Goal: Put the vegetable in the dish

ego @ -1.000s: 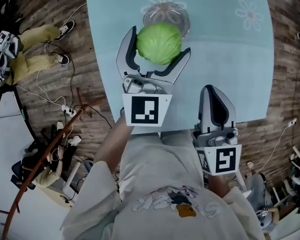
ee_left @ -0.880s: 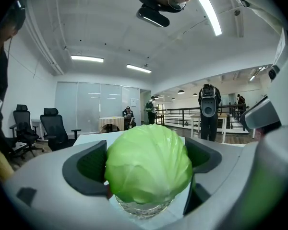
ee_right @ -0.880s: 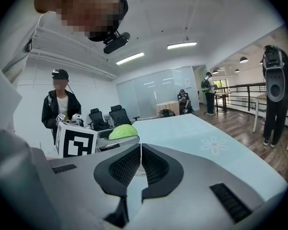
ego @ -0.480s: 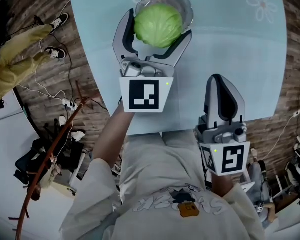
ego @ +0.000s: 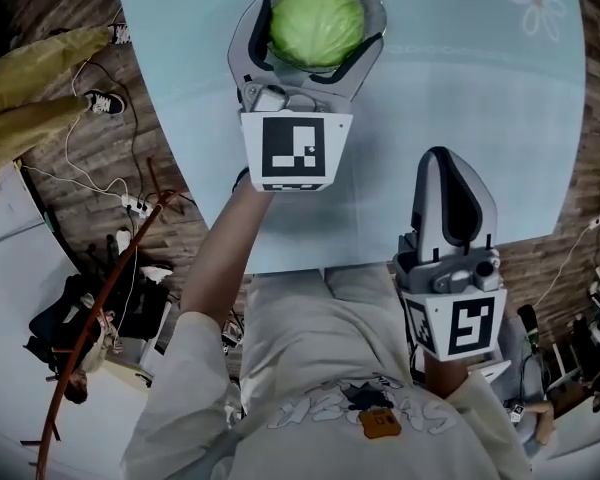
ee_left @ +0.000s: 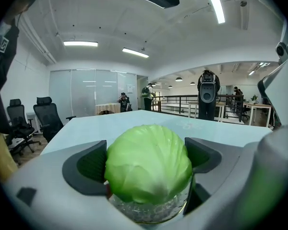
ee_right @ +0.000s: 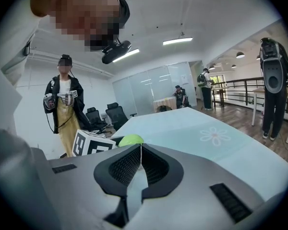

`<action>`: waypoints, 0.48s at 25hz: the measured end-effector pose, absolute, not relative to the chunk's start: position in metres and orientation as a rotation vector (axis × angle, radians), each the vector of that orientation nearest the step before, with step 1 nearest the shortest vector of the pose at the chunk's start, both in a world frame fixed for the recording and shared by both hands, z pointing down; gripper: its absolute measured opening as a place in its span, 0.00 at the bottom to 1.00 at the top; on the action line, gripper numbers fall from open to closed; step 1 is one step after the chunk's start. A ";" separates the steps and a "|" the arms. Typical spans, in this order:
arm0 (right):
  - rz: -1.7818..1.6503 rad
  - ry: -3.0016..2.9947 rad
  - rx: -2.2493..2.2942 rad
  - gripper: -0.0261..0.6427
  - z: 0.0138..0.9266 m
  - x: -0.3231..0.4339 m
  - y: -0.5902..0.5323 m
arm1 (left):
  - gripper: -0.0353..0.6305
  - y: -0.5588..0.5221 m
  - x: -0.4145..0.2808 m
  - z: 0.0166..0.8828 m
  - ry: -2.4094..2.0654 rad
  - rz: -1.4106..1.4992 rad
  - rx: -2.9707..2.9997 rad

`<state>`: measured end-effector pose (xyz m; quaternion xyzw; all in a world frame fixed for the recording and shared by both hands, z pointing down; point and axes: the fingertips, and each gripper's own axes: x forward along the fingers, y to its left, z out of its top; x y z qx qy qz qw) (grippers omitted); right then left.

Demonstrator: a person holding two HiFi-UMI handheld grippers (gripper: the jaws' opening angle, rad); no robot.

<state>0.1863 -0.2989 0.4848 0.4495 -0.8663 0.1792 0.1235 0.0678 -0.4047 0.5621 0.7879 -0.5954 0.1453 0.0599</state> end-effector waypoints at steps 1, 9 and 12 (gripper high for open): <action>0.525 -2.525 1.311 0.08 0.487 0.186 -0.299 | 0.83 -0.408 0.068 0.567 -1.790 0.466 2.410; 0.536 -2.517 1.323 0.08 0.488 0.194 -0.295 | 0.83 -0.416 0.070 0.605 -1.707 0.672 2.322; 0.535 -2.522 1.334 0.07 0.488 0.200 -0.296 | 0.83 -0.416 0.072 0.617 -1.693 0.749 2.289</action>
